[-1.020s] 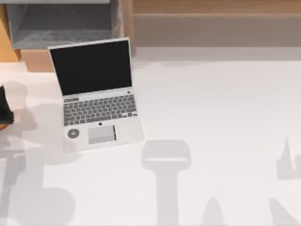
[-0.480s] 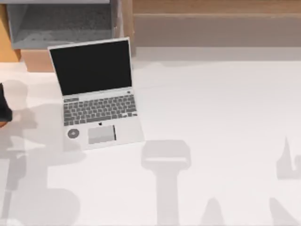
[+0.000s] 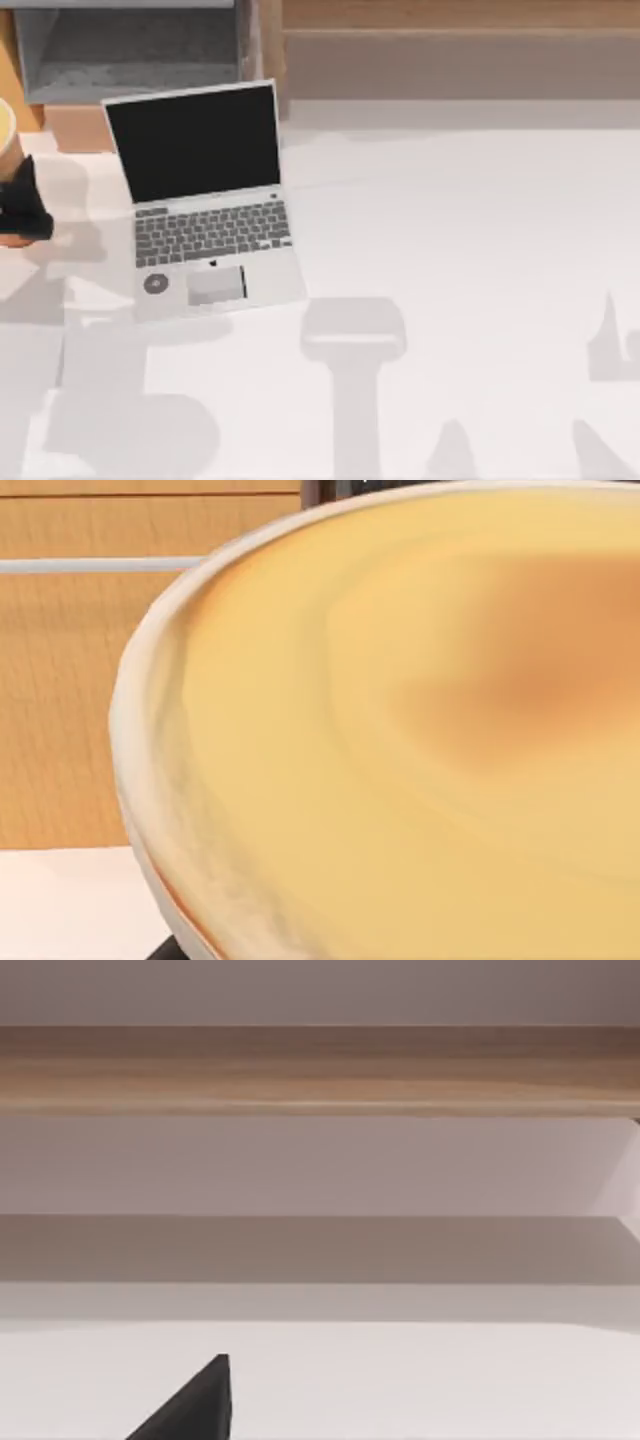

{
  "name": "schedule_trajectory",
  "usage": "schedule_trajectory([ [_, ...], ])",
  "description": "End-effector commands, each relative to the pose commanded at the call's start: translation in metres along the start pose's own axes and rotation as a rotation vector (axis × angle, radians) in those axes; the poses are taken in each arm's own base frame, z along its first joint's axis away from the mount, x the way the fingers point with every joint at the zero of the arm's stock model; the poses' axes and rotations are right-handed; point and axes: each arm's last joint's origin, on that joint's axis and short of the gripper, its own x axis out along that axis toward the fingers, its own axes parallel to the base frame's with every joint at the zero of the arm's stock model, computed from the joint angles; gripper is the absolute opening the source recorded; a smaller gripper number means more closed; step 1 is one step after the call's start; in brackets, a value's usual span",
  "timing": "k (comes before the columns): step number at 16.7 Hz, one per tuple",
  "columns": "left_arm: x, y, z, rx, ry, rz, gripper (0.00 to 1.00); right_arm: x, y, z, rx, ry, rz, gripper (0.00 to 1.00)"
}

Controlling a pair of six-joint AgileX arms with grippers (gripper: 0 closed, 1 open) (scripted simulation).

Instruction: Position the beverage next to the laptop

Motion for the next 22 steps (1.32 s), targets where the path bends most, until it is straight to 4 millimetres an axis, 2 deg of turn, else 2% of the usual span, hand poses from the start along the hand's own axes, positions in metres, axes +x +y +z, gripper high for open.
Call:
schedule_trajectory([
  [3,0.007,-0.047,0.003,-0.005,0.022,-0.105,0.0,0.0,0.0,0.0,0.0,0.0,0.0,1.0],
  [6,0.009,-0.116,0.005,0.0,0.051,-0.26,0.0,0.0,0.0,0.0,0.0,0.0,0.0,1.0],
  [9,0.0,-0.189,0.009,0.008,0.069,-0.39,0.0,0.0,0.0,0.0,0.0,0.0,0.0,1.0],
  [13,-0.015,-0.259,0.012,0.009,0.094,-0.417,0.0,0.0,0.0,0.0,0.0,0.0,0.0,1.0],
  [17,-0.023,-0.308,0.016,0.002,0.095,-0.335,0.0,0.0,0.0,0.0,0.0,0.0,0.0,1.0],
  [22,-0.013,-0.337,0.021,-0.009,0.081,-0.134,0.0,0.0,0.0,0.0,0.0,0.0,0.0,1.0],
])
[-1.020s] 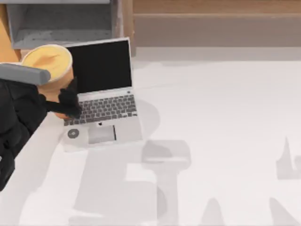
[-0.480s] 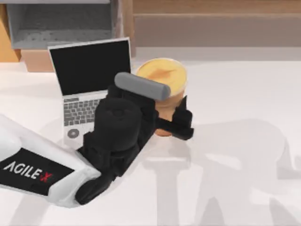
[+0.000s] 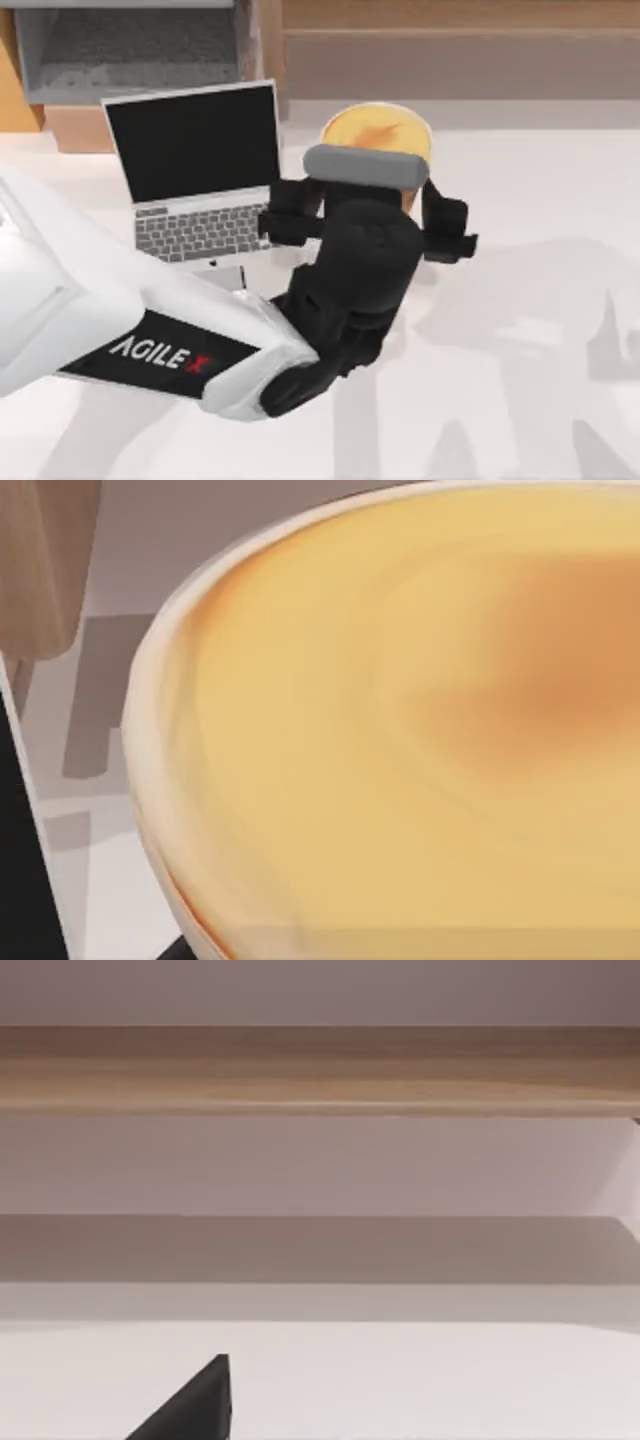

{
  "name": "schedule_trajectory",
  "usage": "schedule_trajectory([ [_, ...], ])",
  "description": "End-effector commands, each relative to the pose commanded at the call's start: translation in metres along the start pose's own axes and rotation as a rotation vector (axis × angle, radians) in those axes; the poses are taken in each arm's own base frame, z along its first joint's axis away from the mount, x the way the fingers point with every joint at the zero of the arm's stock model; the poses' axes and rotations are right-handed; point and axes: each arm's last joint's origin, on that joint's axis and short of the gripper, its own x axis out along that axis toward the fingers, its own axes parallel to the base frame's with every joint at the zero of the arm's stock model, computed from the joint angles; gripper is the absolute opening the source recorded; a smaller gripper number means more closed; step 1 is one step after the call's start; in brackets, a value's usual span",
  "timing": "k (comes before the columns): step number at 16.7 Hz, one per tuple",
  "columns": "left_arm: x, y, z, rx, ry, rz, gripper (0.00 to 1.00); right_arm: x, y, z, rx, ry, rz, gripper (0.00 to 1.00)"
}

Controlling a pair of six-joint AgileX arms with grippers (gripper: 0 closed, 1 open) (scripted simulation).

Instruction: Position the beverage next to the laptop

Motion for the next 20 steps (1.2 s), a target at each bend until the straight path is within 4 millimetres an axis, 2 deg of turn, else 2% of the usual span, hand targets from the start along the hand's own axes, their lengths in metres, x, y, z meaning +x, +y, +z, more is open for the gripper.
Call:
schedule_trajectory([
  [6,0.018,-0.005,0.006,-0.013,-0.024,0.181,0.0,0.0,0.0,0.0,0.0,0.0,0.0,1.0],
  [20,0.022,-0.006,0.004,-0.029,-0.05,0.195,0.0,0.0,0.0,0.0,0.0,0.0,0.0,1.0],
])
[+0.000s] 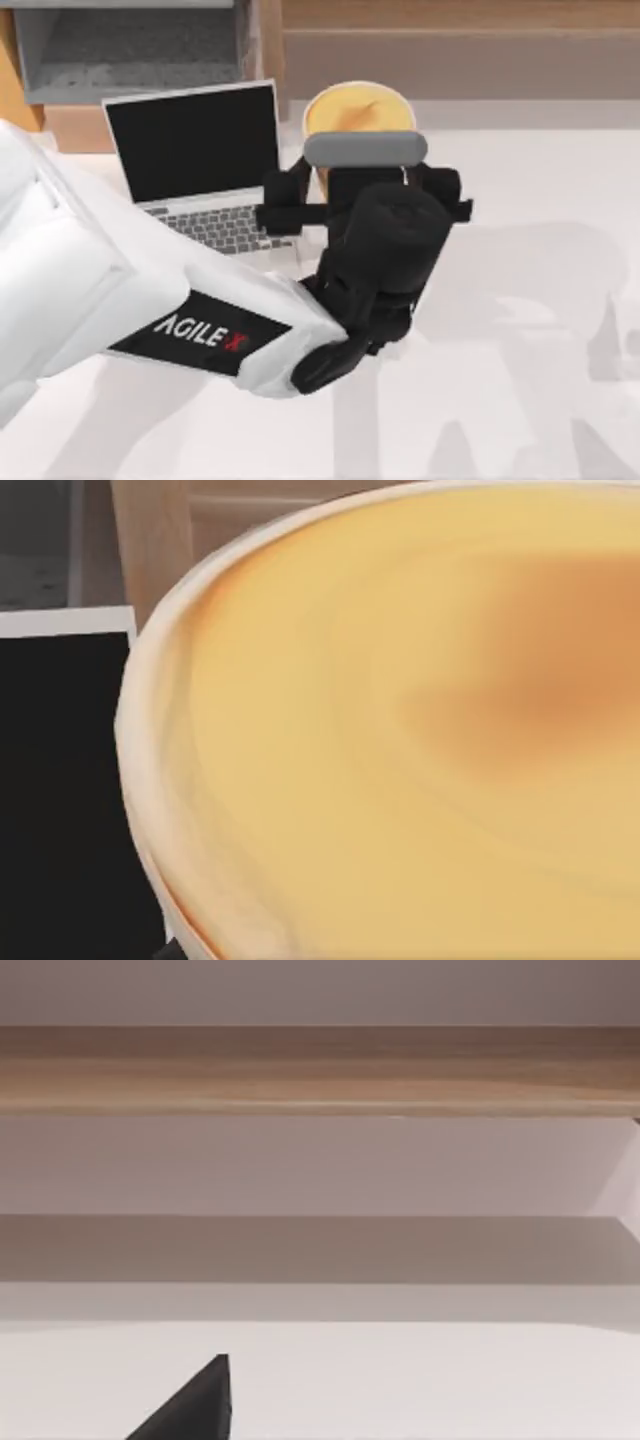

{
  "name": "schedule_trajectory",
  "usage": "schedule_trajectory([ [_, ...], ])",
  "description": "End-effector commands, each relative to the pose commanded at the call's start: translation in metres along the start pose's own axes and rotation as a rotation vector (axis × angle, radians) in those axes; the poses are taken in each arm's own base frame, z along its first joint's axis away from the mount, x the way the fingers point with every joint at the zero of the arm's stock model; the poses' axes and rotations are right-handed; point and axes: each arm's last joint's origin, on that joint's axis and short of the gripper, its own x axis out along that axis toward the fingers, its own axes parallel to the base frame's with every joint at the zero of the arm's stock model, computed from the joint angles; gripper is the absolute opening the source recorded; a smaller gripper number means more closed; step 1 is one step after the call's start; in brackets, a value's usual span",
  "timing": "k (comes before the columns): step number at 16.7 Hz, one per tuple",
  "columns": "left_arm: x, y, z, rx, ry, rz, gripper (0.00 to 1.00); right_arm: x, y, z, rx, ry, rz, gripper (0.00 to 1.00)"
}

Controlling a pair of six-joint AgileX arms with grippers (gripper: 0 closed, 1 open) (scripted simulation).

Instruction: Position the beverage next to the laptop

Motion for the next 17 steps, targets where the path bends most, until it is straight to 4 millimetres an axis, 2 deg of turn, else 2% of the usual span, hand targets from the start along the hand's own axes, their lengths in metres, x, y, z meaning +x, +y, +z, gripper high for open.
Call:
schedule_trajectory([
  [7,0.002,-0.003,-0.011,-0.022,-0.008,-0.013,0.0,0.0,0.0,0.0,0.0,0.0,0.0,1.0],
  [11,0.003,0.002,-0.026,0.016,0.022,-0.008,0.0,0.0,0.0,0.0,0.0,0.0,0.0,1.0],
  [15,0.003,0.002,-0.027,0.018,0.023,-0.007,0.0,0.0,0.0,0.0,0.0,0.0,0.0,1.0],
  [17,0.003,0.002,-0.027,0.018,0.023,-0.007,0.15,0.0,0.0,0.0,0.0,0.0,0.0,1.0],
])
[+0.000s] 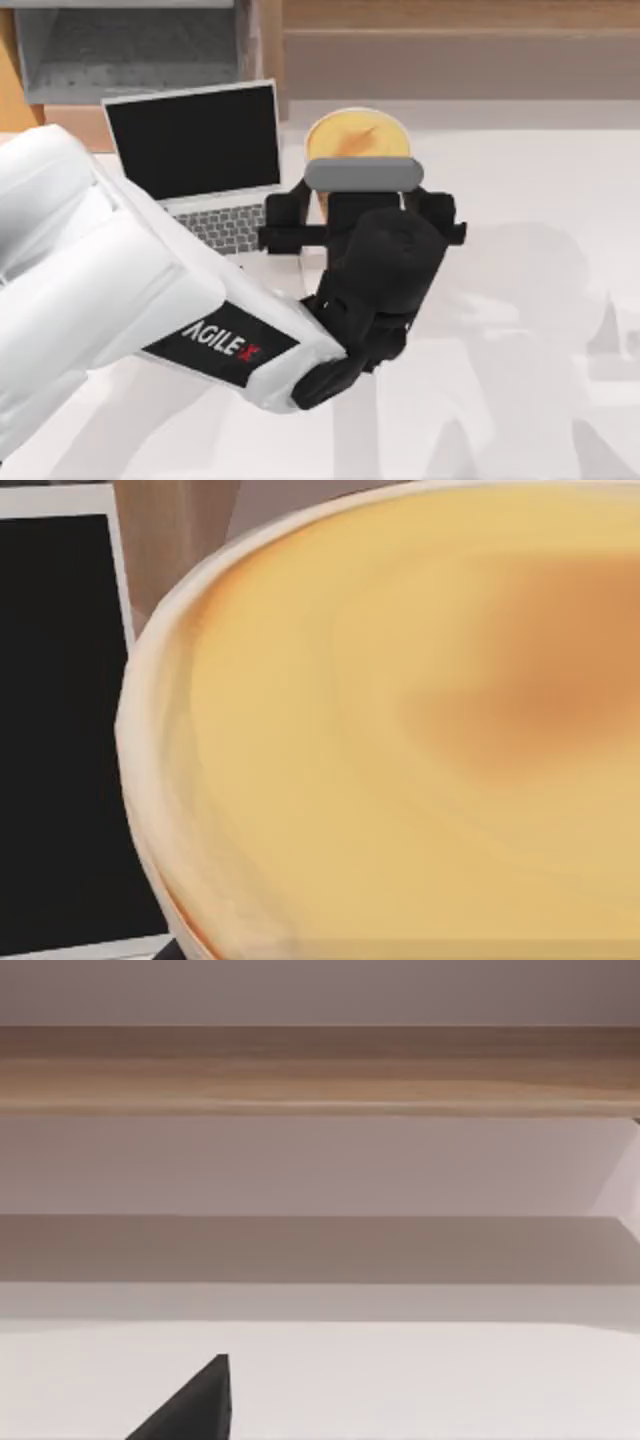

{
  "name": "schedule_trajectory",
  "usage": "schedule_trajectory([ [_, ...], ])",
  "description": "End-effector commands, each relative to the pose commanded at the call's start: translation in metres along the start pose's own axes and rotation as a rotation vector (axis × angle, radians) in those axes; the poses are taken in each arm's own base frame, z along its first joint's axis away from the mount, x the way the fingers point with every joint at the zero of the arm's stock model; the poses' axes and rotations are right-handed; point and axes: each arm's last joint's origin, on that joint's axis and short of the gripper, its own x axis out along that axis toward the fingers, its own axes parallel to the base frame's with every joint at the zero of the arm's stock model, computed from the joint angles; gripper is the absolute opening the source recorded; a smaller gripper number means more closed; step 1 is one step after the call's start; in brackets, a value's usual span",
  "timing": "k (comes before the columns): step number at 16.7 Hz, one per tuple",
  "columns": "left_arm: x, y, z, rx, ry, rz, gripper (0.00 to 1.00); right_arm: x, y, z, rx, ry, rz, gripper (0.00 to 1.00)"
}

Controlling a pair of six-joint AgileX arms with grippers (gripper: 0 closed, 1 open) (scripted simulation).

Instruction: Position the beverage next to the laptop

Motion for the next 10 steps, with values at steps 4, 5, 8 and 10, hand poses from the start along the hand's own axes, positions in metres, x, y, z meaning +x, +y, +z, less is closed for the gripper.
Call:
schedule_trajectory([
  [4,0.0,0.0,0.0,0.0,0.0,0.0,0.45,0.0,0.0,0.0,0.0,0.0,0.0,1.0],
  [5,0.0,0.0,0.0,0.0,0.0,0.0,0.53,0.0,0.0,0.0,0.0,0.0,0.0,1.0],
  [8,0.0,0.0,0.0,0.0,0.0,0.0,0.75,0.0,0.0,0.0,0.0,0.0,0.0,1.0],
  [10,0.0,0.0,0.0,0.0,0.0,0.0,0.9,0.0,0.0,0.0,0.0,0.0,0.0,1.0],
])
